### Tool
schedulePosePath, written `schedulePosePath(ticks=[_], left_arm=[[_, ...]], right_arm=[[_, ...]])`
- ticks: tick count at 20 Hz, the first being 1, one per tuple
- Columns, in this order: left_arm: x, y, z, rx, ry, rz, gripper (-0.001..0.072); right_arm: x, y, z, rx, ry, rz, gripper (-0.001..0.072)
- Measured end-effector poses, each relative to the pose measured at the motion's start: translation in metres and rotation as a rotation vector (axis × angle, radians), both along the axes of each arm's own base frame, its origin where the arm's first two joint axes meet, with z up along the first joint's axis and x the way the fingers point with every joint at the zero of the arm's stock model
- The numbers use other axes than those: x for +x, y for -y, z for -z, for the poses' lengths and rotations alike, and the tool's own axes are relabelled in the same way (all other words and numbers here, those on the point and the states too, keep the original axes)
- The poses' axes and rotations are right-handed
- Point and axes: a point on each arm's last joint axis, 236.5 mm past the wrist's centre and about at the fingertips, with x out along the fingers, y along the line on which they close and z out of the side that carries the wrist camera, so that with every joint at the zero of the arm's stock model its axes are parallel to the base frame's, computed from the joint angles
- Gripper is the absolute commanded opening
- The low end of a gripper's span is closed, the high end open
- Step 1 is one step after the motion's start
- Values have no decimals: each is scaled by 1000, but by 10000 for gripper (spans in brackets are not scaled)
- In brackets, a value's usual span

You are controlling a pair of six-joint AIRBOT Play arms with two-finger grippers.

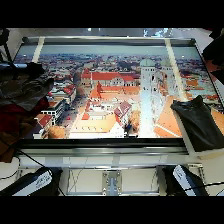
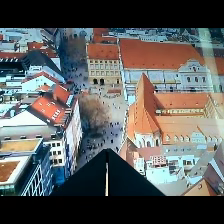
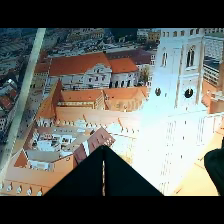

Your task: Fold the shirts.

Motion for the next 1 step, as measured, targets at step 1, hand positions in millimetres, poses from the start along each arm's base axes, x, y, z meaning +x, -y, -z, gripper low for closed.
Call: schedulePosePath(ticks=[1], left_arm=[[0,0,0,0,0,0,10]], right_arm=[[0,0,0,-1,1,-1,16]])
